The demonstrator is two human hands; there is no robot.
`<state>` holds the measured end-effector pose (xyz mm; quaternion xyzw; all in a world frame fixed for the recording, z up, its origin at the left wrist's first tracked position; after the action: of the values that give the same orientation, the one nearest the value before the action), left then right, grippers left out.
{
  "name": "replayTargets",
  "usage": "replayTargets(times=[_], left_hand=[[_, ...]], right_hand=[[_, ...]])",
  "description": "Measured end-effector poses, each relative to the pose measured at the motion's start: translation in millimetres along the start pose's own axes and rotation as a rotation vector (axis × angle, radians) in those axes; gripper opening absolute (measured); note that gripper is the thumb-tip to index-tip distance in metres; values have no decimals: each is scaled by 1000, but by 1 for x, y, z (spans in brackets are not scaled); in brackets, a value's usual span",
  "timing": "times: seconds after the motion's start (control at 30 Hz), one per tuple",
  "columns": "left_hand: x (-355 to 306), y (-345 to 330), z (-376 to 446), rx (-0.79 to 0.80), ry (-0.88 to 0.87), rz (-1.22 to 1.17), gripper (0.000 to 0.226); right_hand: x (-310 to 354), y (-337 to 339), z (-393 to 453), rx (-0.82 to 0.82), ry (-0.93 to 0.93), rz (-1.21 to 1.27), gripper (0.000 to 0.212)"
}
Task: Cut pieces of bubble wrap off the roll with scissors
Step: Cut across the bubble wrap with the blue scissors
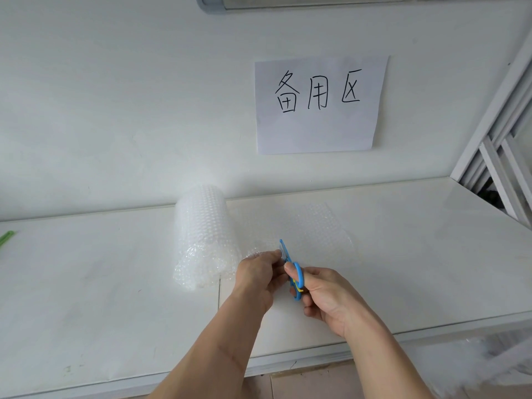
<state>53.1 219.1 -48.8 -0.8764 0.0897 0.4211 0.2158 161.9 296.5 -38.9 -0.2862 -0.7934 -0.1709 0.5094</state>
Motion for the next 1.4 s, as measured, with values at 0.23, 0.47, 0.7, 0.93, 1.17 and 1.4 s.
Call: replayTargets(times=[0.23,0.47,0.7,0.93,1.17,1.4], left_hand=[[1,-1,2,-3,27,52,10],[1,0,3,-1,15,45,11],[1,0,4,-22,30,78,20],[-1,-3,1,3,3,101,18],[1,-2,5,0,-9,95,15],[2,-1,6,-14,-10,107,17]], right_hand=[[1,1,1,-17,-17,-4,53],[1,2,8,-19,-4,-9,56],[0,3,8,-18,1,6,54],[5,0,10,-5,-18,7,46],[1,4,13,-27,5,6,42],[9,4,16,-20,3,9,41]])
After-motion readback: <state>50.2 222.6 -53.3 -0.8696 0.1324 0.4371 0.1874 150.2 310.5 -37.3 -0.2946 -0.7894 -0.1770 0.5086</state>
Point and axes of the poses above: each hand's wrist, its own z-axis towards the middle knuckle, its own y-axis out of the back of the hand, x = y × z, the point moved 10 cm from there along z, towards the middle knuckle, and after that the axes turned 2 degrees about -z, right-handed, at the moved point
